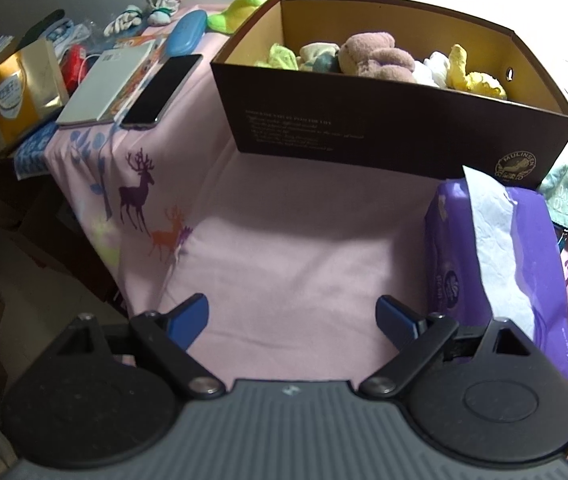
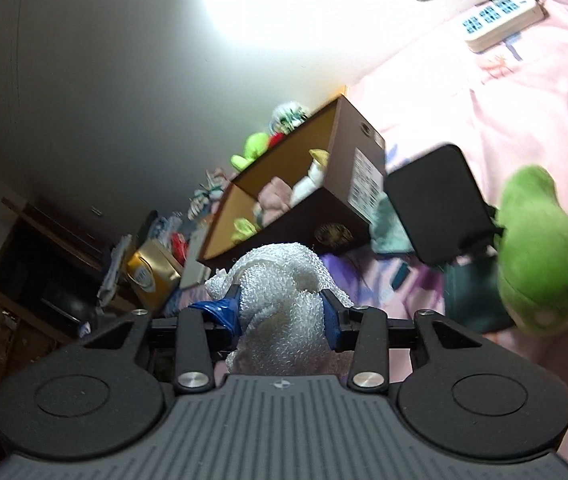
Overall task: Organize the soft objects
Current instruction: 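Lift the bubble-wrap bundle with the right gripper and lower it into the box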
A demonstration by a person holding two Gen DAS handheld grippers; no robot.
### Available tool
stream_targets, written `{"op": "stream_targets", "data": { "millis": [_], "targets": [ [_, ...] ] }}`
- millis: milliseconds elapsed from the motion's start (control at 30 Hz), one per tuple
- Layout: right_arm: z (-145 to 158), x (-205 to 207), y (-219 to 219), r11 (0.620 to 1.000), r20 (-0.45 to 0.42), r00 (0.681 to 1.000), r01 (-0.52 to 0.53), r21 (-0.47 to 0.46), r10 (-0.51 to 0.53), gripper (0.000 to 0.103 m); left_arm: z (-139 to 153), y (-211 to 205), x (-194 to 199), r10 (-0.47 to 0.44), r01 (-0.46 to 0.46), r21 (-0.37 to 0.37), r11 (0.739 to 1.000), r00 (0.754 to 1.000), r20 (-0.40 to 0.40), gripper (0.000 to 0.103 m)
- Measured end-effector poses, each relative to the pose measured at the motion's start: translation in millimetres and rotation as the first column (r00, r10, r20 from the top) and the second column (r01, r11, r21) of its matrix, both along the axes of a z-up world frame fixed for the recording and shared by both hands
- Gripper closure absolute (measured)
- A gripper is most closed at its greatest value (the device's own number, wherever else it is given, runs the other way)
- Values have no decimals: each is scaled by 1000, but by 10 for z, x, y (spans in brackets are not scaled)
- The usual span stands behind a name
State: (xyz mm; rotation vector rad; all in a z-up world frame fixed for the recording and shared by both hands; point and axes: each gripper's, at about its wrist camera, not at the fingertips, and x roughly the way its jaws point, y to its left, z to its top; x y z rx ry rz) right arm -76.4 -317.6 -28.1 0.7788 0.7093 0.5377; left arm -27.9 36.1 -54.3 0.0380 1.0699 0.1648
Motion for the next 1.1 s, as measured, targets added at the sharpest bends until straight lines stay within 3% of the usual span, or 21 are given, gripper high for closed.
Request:
{"op": "stream_targets", "data": {
  "millis": [167,367,500,700,867,933,1000,1100],
  "targets": [
    [312,621,356,998,34,999,43,-46,-41,79,-29,138,62,-58,58,-3,998,998,-4,10],
    [405,1407,886,964,63,997,51,-262,-36,78,-27,293,66,-106,106,-3,994,994,9,10],
    [180,1853,1202,906,8,1000,29,-422,-29,78,0,427,41,-114,114,4,993,993,21,10],
    [-203,2231,1414,851,-149,986,-19,-525,-70,74,-17,650,8,-88,88,-1,996,996,16,10],
    [-230,2300,1646,736,-113,992,-42,-676,-48,72,-44,760,7,-70,71,-10,997,997,11,10],
    [-244,2321,1669,708,-115,993,-57,-704,-33,72,-50,782,18,-69,69,-13,998,998,10,10],
    [-242,2314,1641,713,-116,993,-57,-699,-34,71,-55,783,30,-73,73,-16,997,997,11,10],
    [-217,2319,1587,756,-119,992,-52,-653,-35,70,-59,757,53,-85,85,-20,996,996,12,10]
  ]
}}
